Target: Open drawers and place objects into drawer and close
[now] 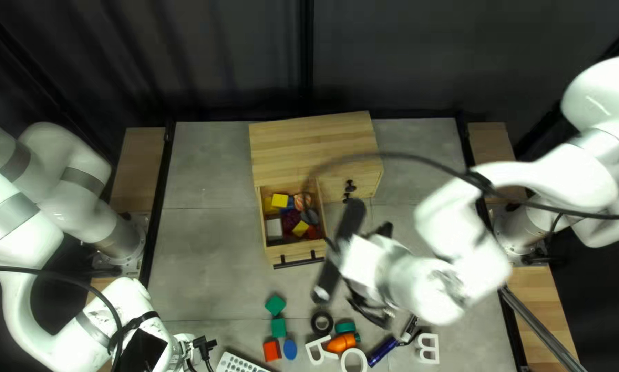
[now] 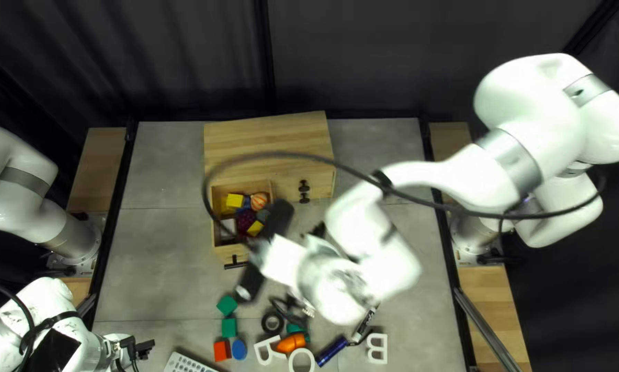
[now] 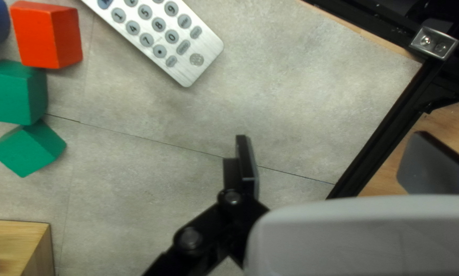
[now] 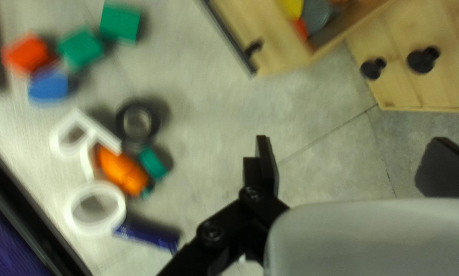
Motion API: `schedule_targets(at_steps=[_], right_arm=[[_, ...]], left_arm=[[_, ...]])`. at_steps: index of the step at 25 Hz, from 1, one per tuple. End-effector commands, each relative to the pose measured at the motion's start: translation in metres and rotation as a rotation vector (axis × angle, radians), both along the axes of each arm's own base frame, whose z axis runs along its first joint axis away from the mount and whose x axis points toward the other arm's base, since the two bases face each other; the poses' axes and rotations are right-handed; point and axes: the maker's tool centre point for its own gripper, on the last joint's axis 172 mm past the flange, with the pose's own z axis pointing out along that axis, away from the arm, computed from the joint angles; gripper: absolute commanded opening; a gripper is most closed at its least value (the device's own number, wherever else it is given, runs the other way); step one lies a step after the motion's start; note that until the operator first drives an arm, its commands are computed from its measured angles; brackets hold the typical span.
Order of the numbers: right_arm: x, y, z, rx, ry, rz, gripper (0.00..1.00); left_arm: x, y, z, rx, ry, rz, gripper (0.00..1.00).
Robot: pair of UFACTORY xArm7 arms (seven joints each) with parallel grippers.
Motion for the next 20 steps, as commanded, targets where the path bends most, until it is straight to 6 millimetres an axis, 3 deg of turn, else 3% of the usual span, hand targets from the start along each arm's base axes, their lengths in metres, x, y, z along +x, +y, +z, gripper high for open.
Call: schedule_targets(at_steps=[1, 5, 9, 14, 20], right_arm=[[-0.015, 0.056, -0.021, -0.035, 0.054, 0.227, 1.00], [-0.028, 0.089, -0.035, -0.125, 0.077, 0.429, 1.00], [-0.028, 0.104, -0.040, -0.244, 0.117, 0.660, 1.00], [-0.016, 0.091, -0.051, -0.355, 0.168, 0.897, 1.00], [-0.002, 0.061, -0.070, -0.409, 0.264, 1.122, 1.00]], left_arm=[[0.000, 0.000, 0.000, 0.000, 0.000, 0.000, 1.00], [0.000, 0.000, 0.000, 0.000, 0.000, 0.000, 1.00], [0.000, 0.000, 0.000, 0.000, 0.000, 0.000, 1.00], [0.000, 0.000, 0.000, 0.000, 0.000, 0.000, 1.00], [0.000, 0.000, 0.000, 0.000, 0.000, 0.000, 1.00]])
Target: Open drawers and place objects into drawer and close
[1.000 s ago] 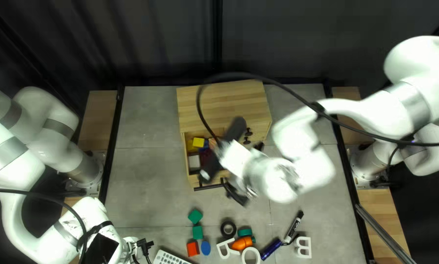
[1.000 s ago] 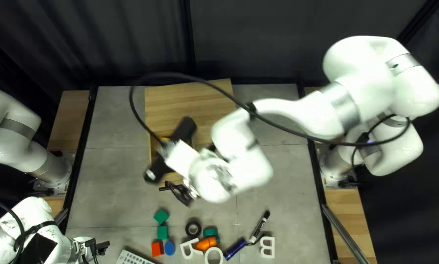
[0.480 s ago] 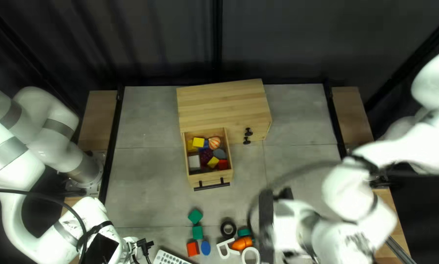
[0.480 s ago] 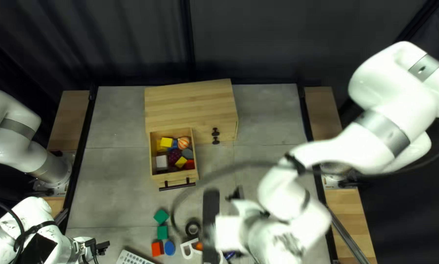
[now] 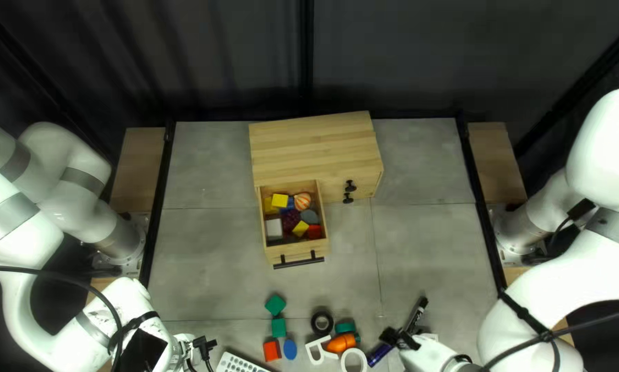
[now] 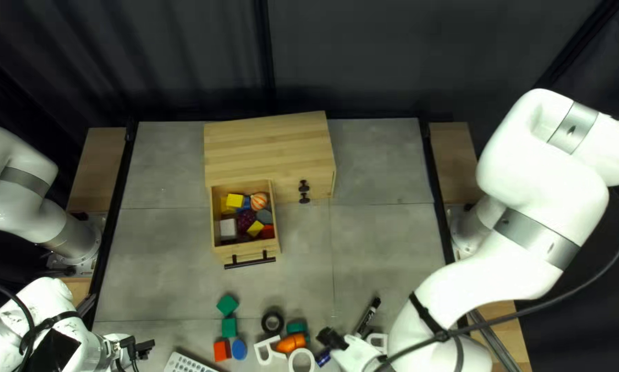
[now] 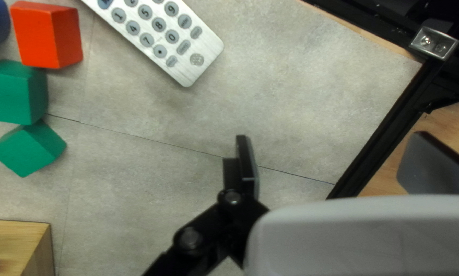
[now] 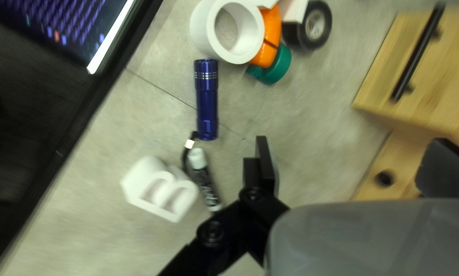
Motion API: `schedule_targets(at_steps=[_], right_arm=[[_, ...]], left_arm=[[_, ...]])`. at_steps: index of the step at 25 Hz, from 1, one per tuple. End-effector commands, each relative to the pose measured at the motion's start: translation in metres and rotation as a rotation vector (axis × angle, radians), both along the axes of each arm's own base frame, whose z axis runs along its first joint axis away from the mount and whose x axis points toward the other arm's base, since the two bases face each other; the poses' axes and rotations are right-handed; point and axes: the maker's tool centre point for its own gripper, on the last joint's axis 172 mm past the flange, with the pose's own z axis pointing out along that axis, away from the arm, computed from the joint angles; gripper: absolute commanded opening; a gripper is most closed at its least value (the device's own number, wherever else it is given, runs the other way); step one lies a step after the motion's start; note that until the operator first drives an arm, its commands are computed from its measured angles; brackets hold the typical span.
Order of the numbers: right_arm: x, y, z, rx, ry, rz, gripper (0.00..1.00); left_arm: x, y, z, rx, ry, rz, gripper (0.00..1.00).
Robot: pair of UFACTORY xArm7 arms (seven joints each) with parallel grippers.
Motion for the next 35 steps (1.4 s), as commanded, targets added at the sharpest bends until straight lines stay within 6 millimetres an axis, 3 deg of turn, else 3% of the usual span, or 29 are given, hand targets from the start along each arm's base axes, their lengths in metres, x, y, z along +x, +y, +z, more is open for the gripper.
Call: schedule_targets(at_steps=[1, 10, 22, 35], right_arm=[[0.016, -0.029, -0.017, -0.048, 0.084, 0.134, 1.00], [0.045, -0.053, -0.050, -0.074, 0.254, 0.221, 1.00], [0.067, -0.069, -0.067, -0.067, 0.319, 0.218, 1.00], [0.109, -0.077, -0.090, -0.079, 0.385, 0.298, 1.00]], left_arm=[[0.000, 0.000, 0.000, 0.000, 0.000, 0.000, 1.00], [0.000, 0.000, 0.000, 0.000, 0.000, 0.000, 1.00], [0.000, 0.000, 0.000, 0.000, 0.000, 0.000, 1.00], [0.000, 0.000, 0.000, 0.000, 0.000, 0.000, 1.00]])
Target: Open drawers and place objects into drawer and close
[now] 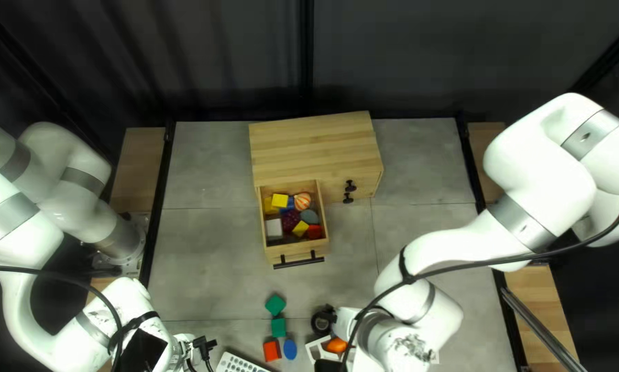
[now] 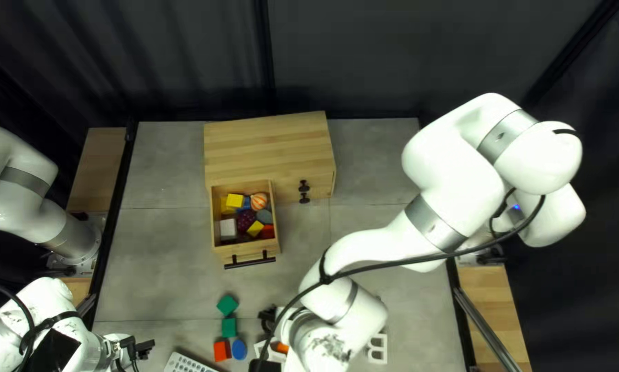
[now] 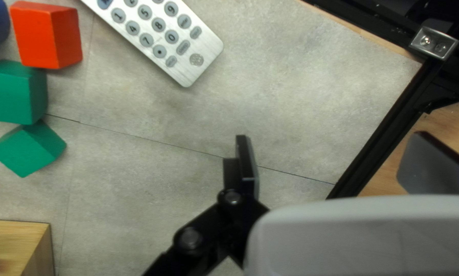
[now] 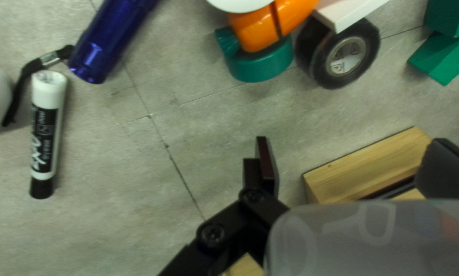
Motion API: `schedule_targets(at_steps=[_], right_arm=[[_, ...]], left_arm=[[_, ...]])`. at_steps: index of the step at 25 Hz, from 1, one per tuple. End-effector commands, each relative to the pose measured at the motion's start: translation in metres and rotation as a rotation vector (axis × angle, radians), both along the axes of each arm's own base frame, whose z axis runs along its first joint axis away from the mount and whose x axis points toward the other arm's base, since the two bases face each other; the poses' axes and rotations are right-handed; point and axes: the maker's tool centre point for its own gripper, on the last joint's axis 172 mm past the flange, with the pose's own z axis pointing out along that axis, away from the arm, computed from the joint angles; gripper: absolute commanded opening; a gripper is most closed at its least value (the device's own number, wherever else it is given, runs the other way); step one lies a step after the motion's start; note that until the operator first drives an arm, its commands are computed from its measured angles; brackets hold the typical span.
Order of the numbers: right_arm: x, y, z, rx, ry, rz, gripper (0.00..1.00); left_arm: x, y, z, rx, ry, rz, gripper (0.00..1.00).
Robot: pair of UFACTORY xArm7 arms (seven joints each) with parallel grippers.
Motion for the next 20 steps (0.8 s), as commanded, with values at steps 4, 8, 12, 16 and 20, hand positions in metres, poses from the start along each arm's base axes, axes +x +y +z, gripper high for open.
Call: schedule_targets(at_steps=[4, 8, 12, 16, 20], right_arm=[[0.019, 0.006, -0.021, 0.012, 0.030, 0.052, 1.00], [0.021, 0.007, -0.031, 0.021, 0.044, 0.074, 1.00], [0.021, 0.005, -0.035, 0.028, 0.053, 0.084, 1.00], [0.021, 0.004, -0.037, 0.036, 0.065, 0.091, 1.00], [0.022, 0.002, -0.042, 0.044, 0.081, 0.091, 1.00]], left_arm=[[0.000, 0.000, 0.000, 0.000, 0.000, 0.000, 1.00], [0.000, 0.000, 0.000, 0.000, 0.000, 0.000, 1.00], [0.000, 0.000, 0.000, 0.000, 0.000, 0.000, 1.00], [0.000, 0.000, 0.000, 0.000, 0.000, 0.000, 1.00], [0.000, 0.000, 0.000, 0.000, 0.000, 0.000, 1.00]])
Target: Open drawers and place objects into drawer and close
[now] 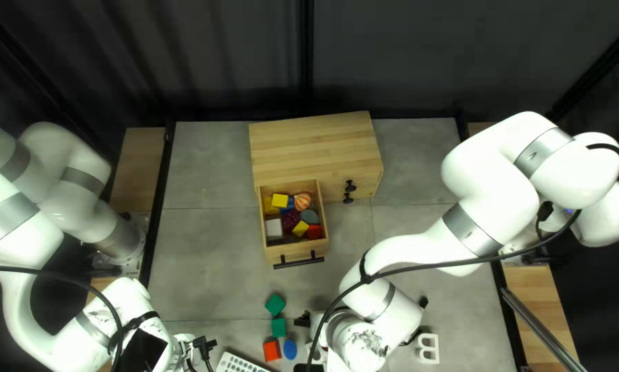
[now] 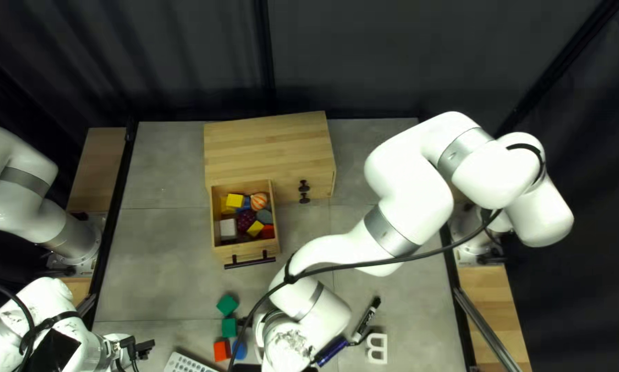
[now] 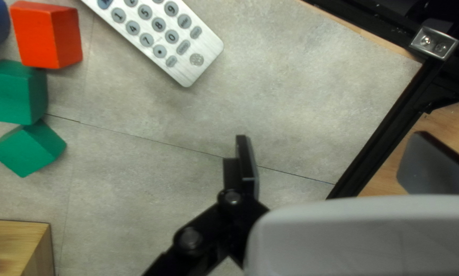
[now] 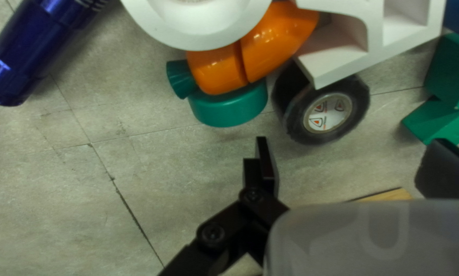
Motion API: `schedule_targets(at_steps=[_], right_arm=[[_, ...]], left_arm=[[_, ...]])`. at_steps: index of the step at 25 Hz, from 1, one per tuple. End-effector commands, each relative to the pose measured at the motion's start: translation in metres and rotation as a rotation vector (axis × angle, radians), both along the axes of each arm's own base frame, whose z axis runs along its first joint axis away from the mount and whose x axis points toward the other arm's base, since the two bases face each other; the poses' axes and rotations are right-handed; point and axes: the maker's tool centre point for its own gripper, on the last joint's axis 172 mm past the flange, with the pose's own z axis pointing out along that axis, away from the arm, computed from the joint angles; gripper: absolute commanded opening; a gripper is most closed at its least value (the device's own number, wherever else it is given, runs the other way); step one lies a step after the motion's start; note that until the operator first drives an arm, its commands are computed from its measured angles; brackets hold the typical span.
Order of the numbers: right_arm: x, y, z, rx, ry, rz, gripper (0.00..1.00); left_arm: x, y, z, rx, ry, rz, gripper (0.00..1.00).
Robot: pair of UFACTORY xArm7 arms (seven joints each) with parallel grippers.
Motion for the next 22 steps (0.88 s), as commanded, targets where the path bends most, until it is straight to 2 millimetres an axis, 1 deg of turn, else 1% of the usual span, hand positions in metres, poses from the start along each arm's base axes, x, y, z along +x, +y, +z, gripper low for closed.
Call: schedule_targets(at_steps=[1, 9, 21, 22], right_arm=[[0.001, -0.002, -0.007, 0.007, 0.017, 0.000, 1.00], [0.006, -0.004, -0.018, 0.018, 0.038, 0.005, 1.00], [0.002, -0.006, -0.028, 0.032, 0.056, 0.000, 1.00], [0.002, -0.006, -0.029, 0.031, 0.056, -0.001, 0.92]], left_arm=[[0.000, 0.000, 0.000, 0.000, 0.000, 0.000, 1.00], [0.000, 0.000, 0.000, 0.000, 0.000, 0.000, 1.00], [0.000, 0.000, 0.000, 0.000, 0.000, 0.000, 1.00], [0.000, 0.000, 0.000, 0.000, 0.000, 0.000, 1.00]])
